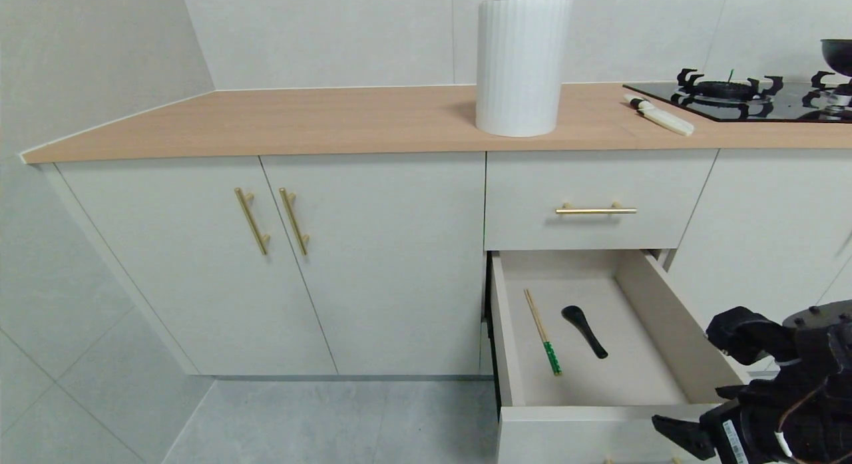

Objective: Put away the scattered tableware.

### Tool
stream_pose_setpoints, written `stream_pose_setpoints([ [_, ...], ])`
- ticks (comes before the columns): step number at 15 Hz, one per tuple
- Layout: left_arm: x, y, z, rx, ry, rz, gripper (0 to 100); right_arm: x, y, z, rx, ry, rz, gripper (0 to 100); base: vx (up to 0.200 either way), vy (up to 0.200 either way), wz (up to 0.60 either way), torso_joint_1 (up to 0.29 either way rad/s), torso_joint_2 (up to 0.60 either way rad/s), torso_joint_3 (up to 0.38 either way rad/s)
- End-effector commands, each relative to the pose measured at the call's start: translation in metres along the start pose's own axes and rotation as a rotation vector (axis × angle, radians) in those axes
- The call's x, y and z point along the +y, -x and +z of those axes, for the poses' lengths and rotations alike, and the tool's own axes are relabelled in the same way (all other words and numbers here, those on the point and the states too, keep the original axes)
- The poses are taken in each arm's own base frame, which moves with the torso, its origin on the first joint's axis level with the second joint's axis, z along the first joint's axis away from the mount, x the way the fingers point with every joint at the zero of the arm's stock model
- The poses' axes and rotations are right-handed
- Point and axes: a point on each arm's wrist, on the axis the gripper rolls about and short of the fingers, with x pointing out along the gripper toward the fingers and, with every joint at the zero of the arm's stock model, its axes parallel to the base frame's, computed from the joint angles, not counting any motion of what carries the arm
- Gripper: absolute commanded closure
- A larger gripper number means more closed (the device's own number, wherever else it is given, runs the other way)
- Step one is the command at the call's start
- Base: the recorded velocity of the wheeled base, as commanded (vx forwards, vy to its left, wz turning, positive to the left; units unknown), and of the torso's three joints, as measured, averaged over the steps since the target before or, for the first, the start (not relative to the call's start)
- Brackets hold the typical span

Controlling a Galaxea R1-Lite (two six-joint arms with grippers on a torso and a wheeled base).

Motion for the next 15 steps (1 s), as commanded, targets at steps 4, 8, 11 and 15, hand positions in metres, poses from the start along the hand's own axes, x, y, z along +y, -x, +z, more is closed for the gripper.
stream_pose_setpoints([
  [4,0.000,0.000,0.000,0.000,0.000,0.001,0,0.028,-0.006,-0.029,0.171,0.153,0.132,0,0.000,0.000,0.00,0.000,0.00,0.000],
  [8,0.000,0.000,0.000,0.000,0.000,0.001,0,0.031,-0.029,-0.030,0.265,0.144,0.093,0,0.000,0.000,0.00,0.000,0.00,0.000],
  [11,0.000,0.000,0.000,0.000,0.000,0.001,0,0.024,-0.036,-0.018,0.249,0.056,0.040,0,0.000,0.000,0.00,0.000,0.00,0.000],
  [15,0.000,0.000,0.000,0.000,0.000,0.001,0,0.023,-0.049,0.000,0.215,-0.087,-0.086,0,0.000,0.000,0.00,0.000,0.00,0.000],
])
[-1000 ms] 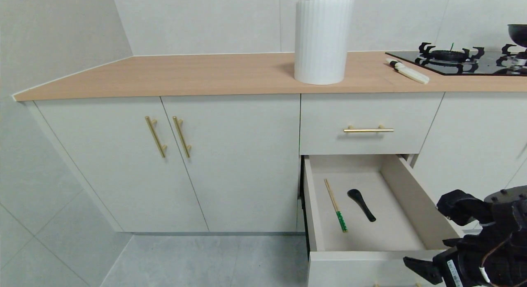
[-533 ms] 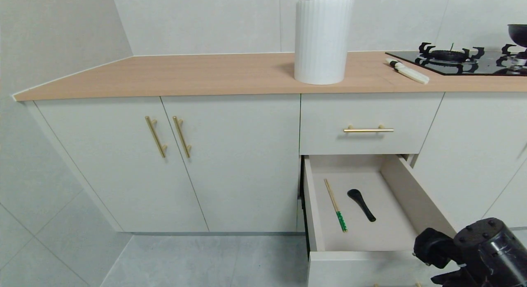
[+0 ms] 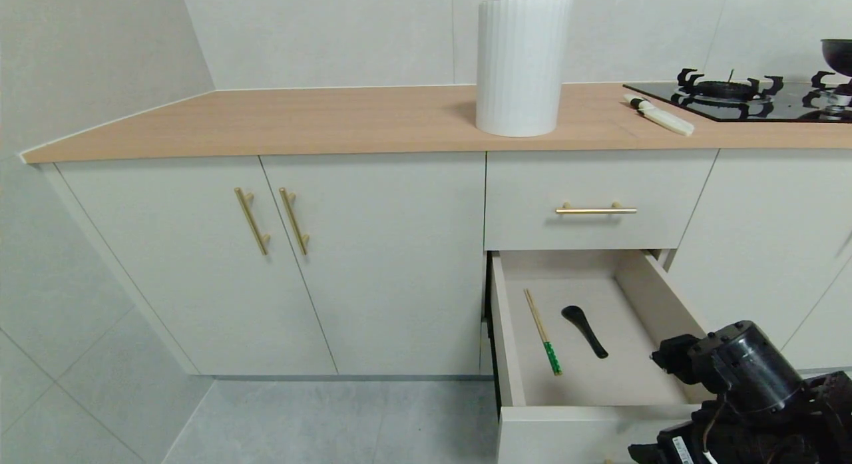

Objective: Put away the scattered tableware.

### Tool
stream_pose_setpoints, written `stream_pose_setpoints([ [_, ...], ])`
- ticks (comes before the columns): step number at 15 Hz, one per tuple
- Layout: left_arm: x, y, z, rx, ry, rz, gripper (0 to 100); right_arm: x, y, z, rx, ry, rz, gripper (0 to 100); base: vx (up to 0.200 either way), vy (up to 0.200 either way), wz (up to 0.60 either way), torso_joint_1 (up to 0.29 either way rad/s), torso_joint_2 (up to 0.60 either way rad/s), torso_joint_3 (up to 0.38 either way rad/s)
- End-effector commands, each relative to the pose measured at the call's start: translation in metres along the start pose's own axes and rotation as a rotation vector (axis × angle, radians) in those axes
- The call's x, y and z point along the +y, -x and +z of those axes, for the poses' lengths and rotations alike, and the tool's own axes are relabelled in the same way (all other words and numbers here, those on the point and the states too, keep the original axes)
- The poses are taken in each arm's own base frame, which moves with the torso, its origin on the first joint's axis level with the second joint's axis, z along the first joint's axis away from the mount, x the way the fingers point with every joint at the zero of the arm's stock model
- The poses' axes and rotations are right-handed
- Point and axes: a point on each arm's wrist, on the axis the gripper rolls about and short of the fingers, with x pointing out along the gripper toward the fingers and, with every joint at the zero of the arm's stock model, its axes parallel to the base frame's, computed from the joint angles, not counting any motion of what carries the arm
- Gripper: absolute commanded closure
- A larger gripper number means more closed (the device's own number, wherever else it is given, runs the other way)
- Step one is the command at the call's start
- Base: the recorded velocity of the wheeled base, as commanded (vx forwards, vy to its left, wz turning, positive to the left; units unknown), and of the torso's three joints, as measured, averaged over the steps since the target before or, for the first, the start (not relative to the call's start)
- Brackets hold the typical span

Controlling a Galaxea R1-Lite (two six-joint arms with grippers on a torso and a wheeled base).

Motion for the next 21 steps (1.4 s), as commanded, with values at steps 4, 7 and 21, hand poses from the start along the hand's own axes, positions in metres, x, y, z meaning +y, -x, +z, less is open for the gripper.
stream_pose_setpoints([
  [4,0.000,0.000,0.000,0.001,0.000,0.001,0,0.003,-0.008,0.012,-0.010,-0.056,-0.023,0,0.000,0.000,0.00,0.000,0.00,0.000],
  [7,0.000,0.000,0.000,0.001,0.000,0.001,0,-0.004,-0.018,0.021,-0.004,-0.117,-0.051,0,0.000,0.000,0.00,0.000,0.00,0.000],
  [21,0.000,0.000,0.000,0.001,0.000,0.001,0,0.003,-0.038,0.077,-0.115,-0.150,-0.056,0,0.000,0.000,0.00,0.000,0.00,0.000],
])
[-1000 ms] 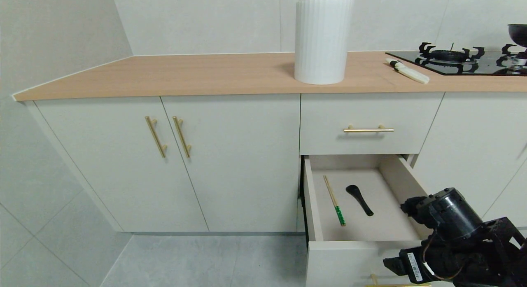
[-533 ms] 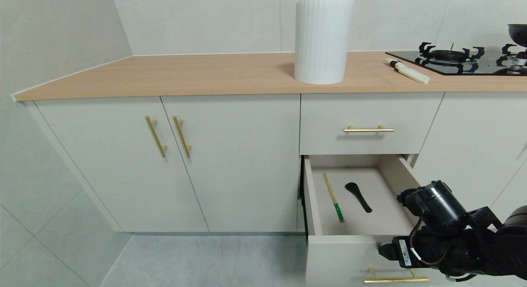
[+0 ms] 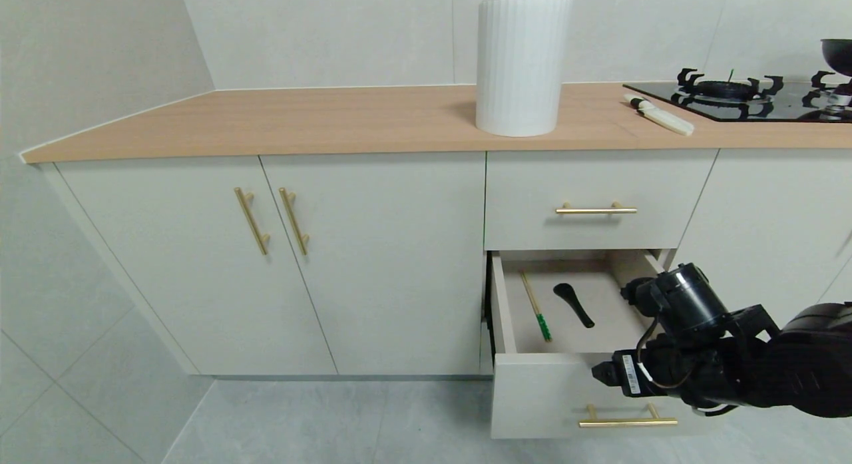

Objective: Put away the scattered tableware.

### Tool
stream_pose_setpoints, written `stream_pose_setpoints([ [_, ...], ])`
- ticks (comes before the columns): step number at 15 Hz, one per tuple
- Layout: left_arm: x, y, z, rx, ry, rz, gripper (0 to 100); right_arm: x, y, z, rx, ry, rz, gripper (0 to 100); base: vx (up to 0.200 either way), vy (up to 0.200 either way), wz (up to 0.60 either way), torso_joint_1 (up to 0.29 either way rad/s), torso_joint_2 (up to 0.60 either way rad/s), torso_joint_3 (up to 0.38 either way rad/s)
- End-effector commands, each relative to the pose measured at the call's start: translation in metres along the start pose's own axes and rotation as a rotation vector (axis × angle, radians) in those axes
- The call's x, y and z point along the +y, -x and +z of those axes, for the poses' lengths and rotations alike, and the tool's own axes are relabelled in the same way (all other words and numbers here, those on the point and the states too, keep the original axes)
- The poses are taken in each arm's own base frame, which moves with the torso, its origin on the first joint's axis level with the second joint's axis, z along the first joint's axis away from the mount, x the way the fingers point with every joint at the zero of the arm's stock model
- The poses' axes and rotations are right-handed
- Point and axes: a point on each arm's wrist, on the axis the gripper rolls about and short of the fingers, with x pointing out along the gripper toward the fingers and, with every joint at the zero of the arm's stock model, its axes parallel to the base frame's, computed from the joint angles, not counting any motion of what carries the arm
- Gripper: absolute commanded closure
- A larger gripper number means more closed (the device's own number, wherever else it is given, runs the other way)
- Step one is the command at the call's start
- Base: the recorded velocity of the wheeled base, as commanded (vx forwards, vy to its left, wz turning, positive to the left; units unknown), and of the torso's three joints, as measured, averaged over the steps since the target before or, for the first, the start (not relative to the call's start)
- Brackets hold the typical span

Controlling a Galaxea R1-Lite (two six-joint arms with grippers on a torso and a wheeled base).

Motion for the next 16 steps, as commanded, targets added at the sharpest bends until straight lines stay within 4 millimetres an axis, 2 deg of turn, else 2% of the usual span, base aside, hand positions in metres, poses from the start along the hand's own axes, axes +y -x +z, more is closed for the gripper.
stream_pose_setpoints([
  [1,0.000,0.000,0.000,0.001,0.000,0.000,0,0.006,-0.009,0.015,-0.024,0.006,0.005,0,0.000,0.000,0.00,0.000,0.00,0.000],
  [3,0.000,0.000,0.000,0.001,0.000,0.000,0,0.011,-0.019,0.024,-0.031,0.012,0.005,0,0.000,0.000,0.00,0.000,0.00,0.000],
  [7,0.000,0.000,0.000,0.001,0.000,0.000,0,0.014,-0.054,0.038,-0.014,0.006,-0.018,0,0.000,0.000,0.00,0.000,0.00,0.000],
  [11,0.000,0.000,0.000,0.001,0.000,0.000,0,0.016,-0.070,0.057,-0.046,-0.018,-0.022,0,0.000,0.000,0.00,0.000,0.00,0.000],
  [16,0.000,0.000,0.000,0.001,0.000,0.000,0,0.009,-0.085,0.084,-0.107,-0.055,-0.039,0,0.000,0.000,0.00,0.000,0.00,0.000],
])
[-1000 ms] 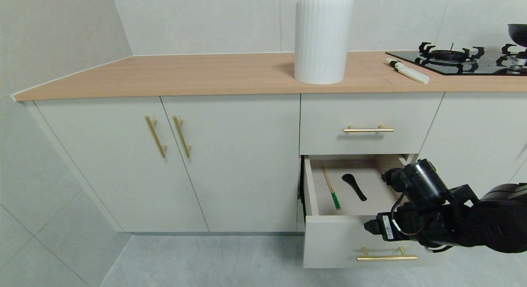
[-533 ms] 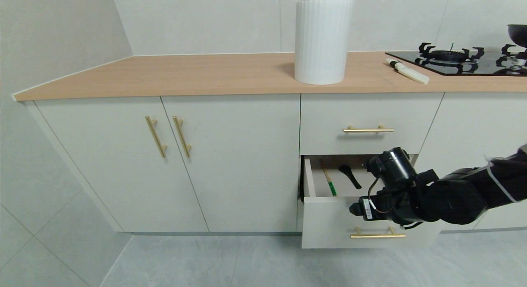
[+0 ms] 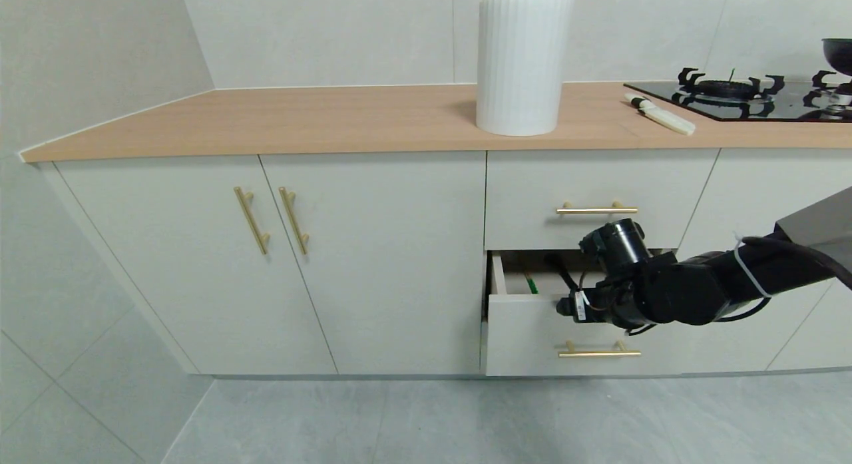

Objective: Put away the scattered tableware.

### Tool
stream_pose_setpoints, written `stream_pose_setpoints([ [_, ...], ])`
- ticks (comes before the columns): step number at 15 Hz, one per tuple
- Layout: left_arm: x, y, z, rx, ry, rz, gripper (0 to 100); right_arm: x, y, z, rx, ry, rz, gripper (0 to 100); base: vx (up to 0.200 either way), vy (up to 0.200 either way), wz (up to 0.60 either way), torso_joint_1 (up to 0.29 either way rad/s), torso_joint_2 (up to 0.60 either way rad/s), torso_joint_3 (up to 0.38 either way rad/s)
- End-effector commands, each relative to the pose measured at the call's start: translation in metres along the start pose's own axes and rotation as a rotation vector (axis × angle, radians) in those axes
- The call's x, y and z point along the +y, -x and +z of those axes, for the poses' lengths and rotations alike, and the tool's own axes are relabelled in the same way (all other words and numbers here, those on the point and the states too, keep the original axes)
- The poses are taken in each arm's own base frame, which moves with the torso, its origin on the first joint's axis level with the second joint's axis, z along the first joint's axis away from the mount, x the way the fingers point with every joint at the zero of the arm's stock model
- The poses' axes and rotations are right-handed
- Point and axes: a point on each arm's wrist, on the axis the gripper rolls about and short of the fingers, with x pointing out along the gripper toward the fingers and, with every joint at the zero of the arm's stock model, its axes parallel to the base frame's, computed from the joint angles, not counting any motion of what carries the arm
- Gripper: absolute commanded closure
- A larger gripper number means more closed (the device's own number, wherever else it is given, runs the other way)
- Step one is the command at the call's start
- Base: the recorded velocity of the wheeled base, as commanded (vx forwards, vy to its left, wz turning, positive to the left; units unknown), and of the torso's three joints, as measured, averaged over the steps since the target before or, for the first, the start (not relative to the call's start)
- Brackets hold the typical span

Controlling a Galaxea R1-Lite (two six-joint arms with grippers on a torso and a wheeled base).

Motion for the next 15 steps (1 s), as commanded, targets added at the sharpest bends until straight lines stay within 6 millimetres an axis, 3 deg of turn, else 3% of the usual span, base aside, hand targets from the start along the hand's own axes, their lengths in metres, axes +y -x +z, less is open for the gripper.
stream_pose_setpoints([
  [1,0.000,0.000,0.000,0.000,0.000,0.000,0,-0.005,-0.011,0.005,-0.002,-0.019,-0.013,0,0.000,0.000,0.00,0.000,0.00,0.000],
  [6,0.000,0.000,0.000,0.000,0.000,0.000,0,-0.016,-0.021,0.009,-0.054,-0.059,-0.030,0,0.000,0.000,0.00,0.000,0.00,0.000],
  [15,0.000,0.000,0.000,0.000,0.000,0.000,0,-0.021,-0.062,-0.003,-0.209,-0.102,-0.015,0,0.000,0.000,0.00,0.000,0.00,0.000],
])
